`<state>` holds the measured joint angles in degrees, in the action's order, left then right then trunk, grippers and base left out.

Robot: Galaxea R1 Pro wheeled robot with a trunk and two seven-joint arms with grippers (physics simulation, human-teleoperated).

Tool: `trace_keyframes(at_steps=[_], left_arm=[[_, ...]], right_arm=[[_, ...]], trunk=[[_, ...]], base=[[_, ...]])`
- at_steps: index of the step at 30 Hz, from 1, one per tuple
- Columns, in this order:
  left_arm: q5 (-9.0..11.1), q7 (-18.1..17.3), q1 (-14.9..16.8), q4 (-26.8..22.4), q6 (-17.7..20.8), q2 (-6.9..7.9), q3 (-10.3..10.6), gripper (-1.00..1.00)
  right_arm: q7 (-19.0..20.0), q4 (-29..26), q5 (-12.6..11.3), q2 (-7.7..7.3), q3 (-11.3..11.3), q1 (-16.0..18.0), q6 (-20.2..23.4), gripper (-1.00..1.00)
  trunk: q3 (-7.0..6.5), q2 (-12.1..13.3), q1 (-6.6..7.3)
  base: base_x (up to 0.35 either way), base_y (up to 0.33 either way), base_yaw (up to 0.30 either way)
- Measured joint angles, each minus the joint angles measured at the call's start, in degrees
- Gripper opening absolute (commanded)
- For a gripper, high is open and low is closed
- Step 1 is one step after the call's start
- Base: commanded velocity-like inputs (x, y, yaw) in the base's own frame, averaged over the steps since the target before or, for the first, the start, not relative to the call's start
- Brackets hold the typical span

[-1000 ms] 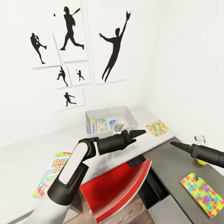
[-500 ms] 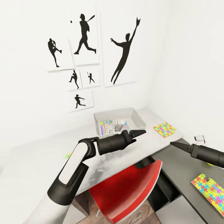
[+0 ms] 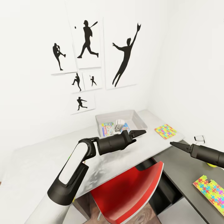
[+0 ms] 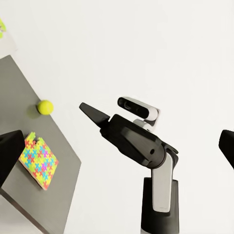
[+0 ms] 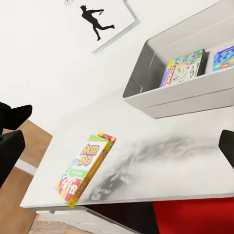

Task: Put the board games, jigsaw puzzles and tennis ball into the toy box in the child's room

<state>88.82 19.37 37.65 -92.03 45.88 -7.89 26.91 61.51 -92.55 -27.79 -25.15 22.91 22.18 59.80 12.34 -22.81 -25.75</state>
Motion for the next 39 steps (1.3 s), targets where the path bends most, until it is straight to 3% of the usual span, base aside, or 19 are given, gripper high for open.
trace_keyframes(at_steps=[13,26,39], left_arm=[[-0.37,0.01,-0.05,0.01,-0.02,-0.02,0.01,1.00],[-2.15,-0.05,-0.07,0.04,-0.02,-0.08,-0.05,1.00],[-2.55,-0.15,-0.09,0.05,-0.02,-0.01,-0.24,1.00]], right_arm=[[0.00,0.00,0.02,0.02,-0.04,0.02,0.00,1.00],[-0.13,0.00,0.03,-0.01,-1.11,0.07,0.00,1.00],[-2.84,0.00,0.02,0.01,-1.68,0.09,0.00,1.00]], trunk=[[-1.21,0.00,0.00],[-2.42,0.00,0.00],[-3.64,0.00,-0.03]], base=[[0.000,0.005,0.000],[0.000,0.001,0.000],[-0.087,0.000,0.000]])
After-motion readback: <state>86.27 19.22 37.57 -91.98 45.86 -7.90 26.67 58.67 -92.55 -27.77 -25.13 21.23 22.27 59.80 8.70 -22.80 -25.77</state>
